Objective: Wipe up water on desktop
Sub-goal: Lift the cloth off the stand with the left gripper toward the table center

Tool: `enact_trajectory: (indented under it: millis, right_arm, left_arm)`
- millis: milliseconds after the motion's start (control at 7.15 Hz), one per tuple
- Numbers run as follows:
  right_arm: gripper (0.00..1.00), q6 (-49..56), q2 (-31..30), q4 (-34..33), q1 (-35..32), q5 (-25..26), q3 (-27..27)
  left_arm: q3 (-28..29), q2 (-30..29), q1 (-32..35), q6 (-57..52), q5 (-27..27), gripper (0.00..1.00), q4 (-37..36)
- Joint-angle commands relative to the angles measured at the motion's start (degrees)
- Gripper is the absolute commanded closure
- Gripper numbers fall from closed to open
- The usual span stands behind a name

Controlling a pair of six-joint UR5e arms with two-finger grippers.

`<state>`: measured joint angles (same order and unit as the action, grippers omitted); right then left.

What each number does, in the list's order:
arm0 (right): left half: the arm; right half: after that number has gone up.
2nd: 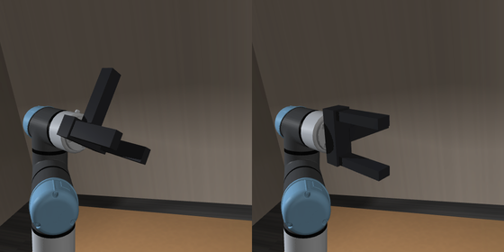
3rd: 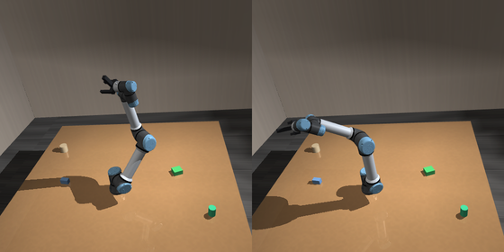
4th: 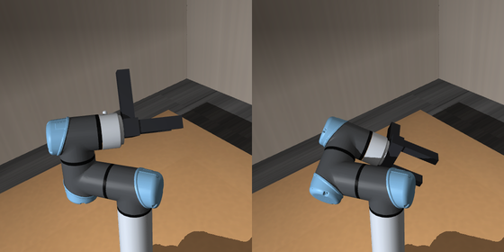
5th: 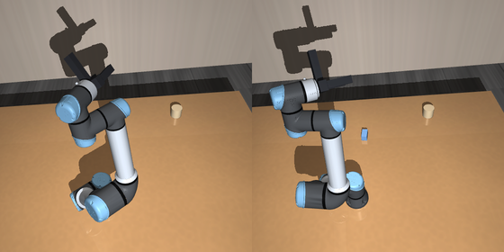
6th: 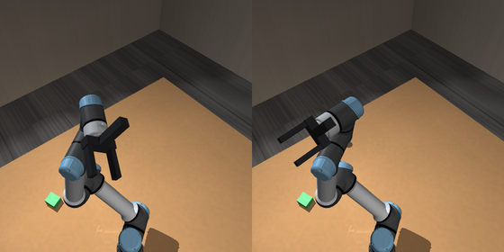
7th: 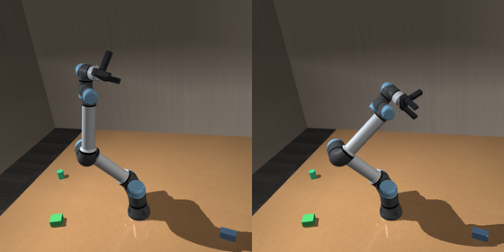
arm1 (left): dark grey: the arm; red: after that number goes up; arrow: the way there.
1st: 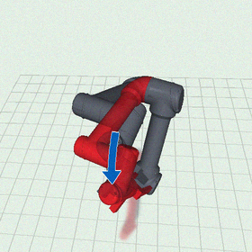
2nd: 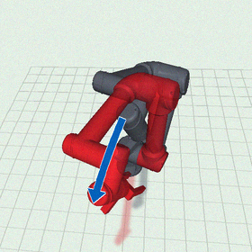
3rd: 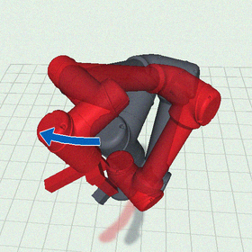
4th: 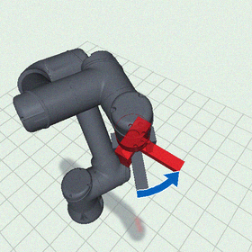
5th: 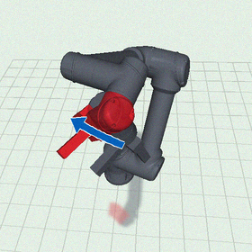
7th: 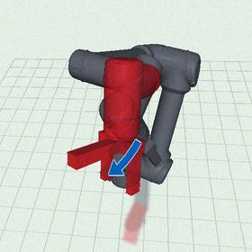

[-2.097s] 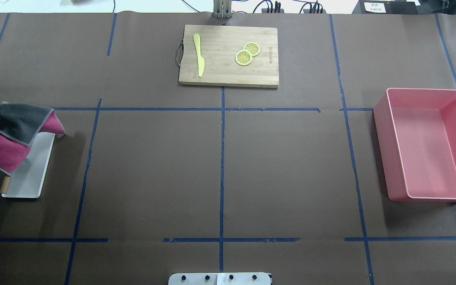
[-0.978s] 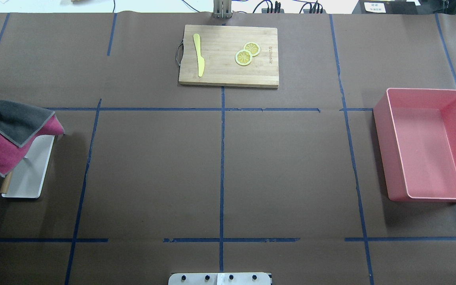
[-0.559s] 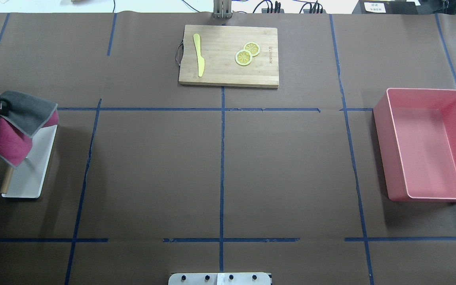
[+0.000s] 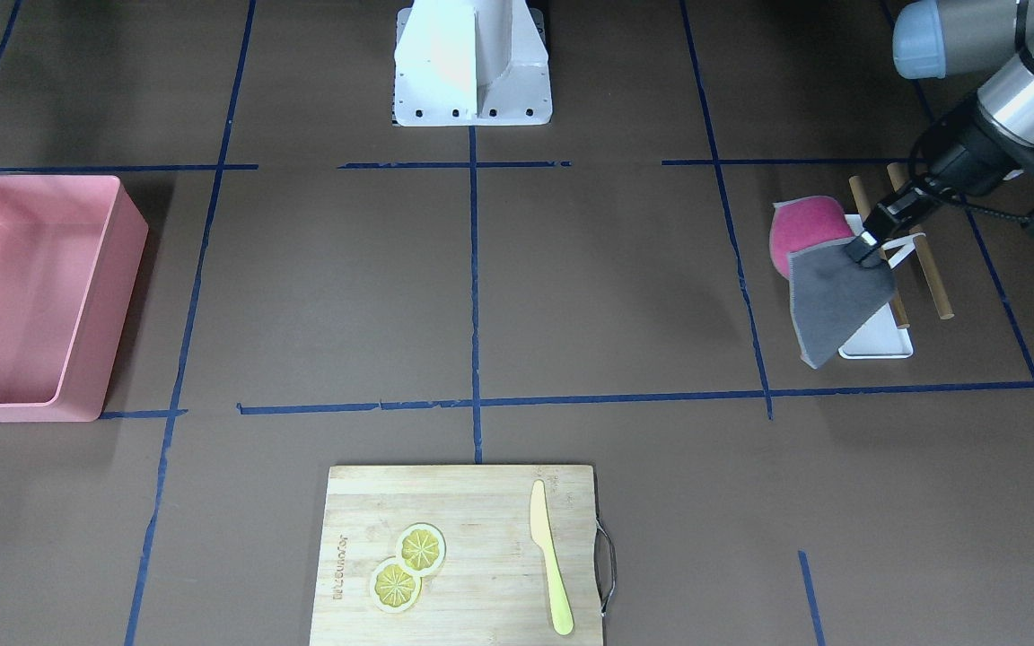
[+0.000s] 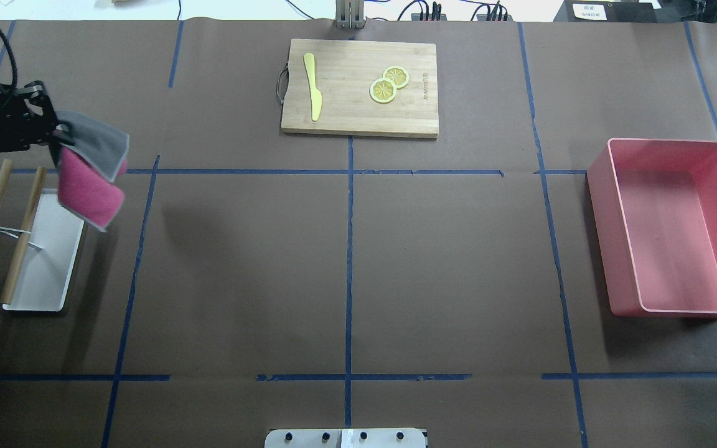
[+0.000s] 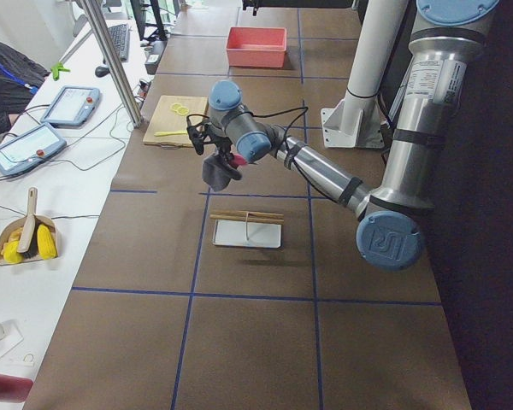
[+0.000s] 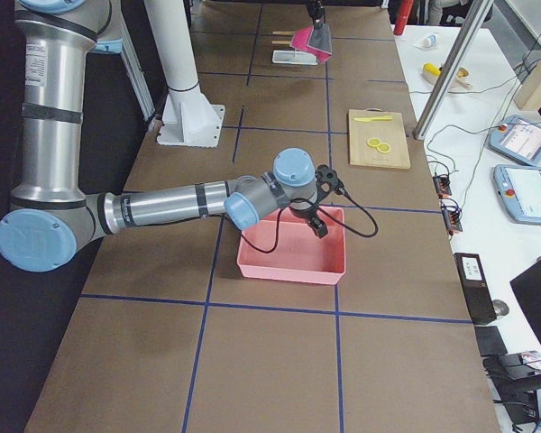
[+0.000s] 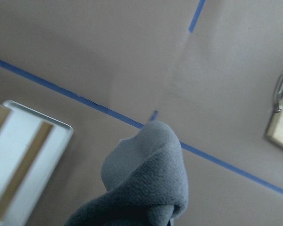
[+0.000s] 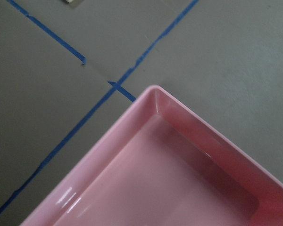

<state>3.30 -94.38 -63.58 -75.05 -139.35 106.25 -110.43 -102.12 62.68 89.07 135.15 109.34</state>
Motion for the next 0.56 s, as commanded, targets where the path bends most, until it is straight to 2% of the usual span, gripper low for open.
enact_trajectory:
  millis: [0, 140, 280, 419]
  right_arm:
    - [0.01, -1.4, 6.0, 3.2, 6.5, 2.7, 0.1]
    - [0.01, -4.7, 11.4, 3.3, 10.7, 4.1, 0.4]
    - [0.01, -12.9, 16.4, 3.3, 14.5, 5.9, 0.5]
    - [0.01, -15.7, 19.2, 3.4, 17.8, 8.6, 1.2]
  left_arm:
    - [0.0, -7.1, -5.0, 22.4, -0.4, 1.00, 0.0]
    - [0.0, -9.9, -7.0, 29.2, -0.5, 0.99, 0.0]
    - [0.1, -12.9, -9.3, 36.4, -0.5, 0.99, 0.1]
    - [0.1, -14.9, -9.9, 42.3, -0.3, 0.99, 0.3]
